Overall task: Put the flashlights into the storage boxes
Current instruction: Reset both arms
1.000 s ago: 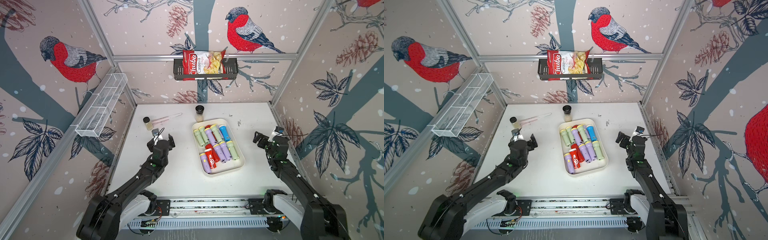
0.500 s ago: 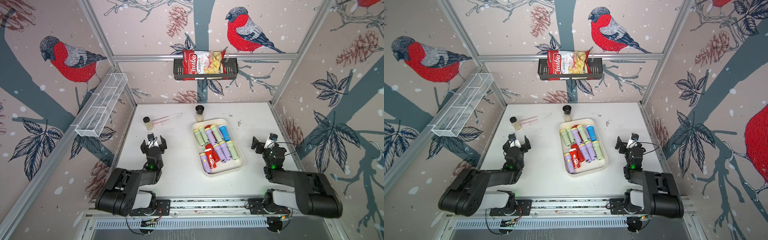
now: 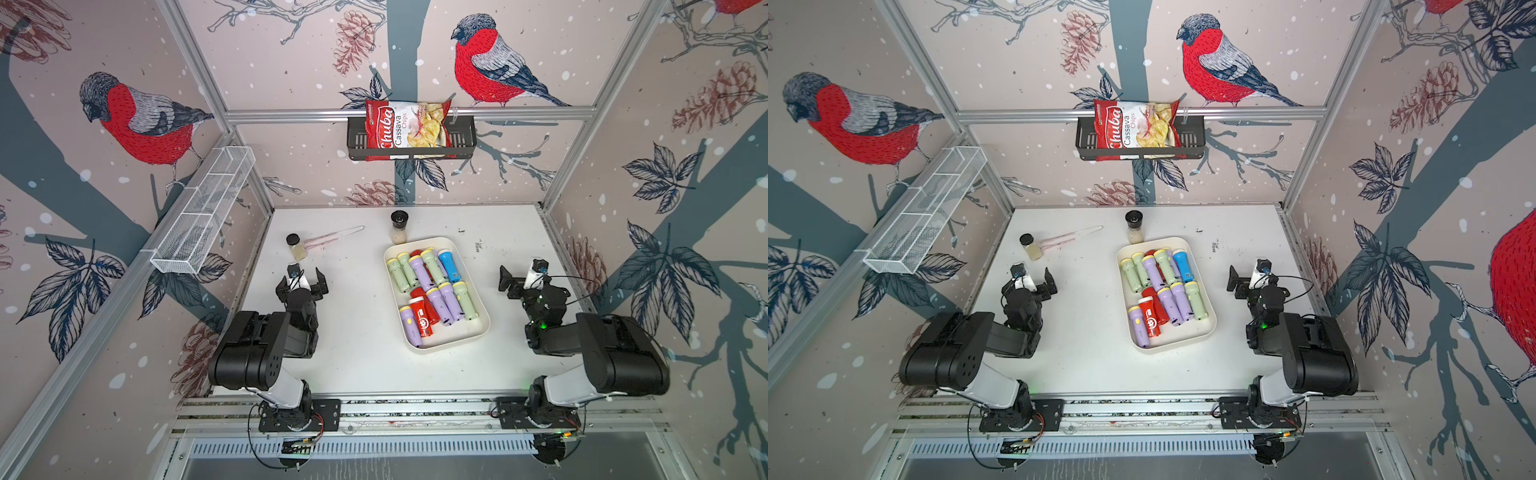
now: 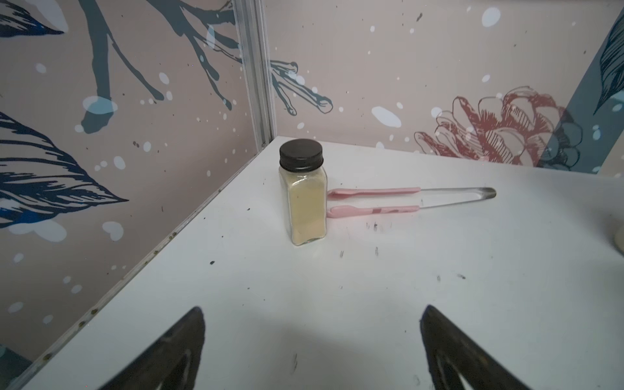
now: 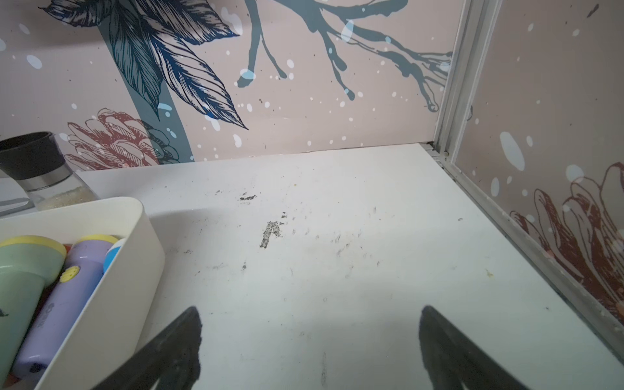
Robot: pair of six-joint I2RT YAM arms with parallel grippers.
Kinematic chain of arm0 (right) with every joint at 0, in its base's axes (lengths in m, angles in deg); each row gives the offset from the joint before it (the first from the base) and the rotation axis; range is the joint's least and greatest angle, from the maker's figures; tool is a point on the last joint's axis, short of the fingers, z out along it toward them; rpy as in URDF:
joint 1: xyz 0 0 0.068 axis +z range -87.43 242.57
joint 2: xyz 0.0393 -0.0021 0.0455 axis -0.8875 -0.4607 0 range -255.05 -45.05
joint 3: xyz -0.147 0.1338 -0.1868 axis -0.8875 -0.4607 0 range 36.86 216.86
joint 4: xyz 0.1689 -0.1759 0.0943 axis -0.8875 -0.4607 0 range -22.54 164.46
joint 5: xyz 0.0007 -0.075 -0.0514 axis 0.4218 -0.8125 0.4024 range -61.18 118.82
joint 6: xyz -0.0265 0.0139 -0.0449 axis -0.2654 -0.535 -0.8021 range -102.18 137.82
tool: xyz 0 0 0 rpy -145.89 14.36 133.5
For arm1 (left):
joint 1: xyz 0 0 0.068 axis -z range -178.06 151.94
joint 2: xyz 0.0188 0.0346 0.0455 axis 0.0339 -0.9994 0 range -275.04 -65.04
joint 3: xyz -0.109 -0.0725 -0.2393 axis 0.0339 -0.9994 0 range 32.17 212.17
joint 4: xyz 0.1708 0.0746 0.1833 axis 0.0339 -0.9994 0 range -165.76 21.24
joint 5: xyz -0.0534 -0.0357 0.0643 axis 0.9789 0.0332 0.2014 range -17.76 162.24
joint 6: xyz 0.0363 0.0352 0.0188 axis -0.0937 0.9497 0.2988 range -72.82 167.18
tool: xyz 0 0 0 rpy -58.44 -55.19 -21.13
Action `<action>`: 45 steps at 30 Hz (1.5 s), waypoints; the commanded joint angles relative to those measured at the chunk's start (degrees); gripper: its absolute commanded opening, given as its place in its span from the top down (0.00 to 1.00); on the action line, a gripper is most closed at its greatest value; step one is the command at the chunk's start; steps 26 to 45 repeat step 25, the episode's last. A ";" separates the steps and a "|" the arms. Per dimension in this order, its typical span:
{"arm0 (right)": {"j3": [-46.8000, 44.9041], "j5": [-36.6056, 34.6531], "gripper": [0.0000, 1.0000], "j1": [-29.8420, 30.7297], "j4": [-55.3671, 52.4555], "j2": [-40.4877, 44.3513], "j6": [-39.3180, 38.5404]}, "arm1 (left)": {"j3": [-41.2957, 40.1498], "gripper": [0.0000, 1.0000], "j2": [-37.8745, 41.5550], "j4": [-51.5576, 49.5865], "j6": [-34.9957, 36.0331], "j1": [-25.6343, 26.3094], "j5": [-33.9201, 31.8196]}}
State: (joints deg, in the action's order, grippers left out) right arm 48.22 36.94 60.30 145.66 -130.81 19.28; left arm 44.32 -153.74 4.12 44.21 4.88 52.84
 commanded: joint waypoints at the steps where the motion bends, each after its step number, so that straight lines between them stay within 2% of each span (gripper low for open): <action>1: 0.50 0.52 0.00 0.01 -0.82 0.47 -0.57 | -0.30 0.02 -0.47 4.88 0.70 0.30 0.33; 45: 0.33 0.61 0.00 0.04 -0.18 0.36 -0.53 | -0.32 0.02 -0.77 5.32 1.31 0.64 0.24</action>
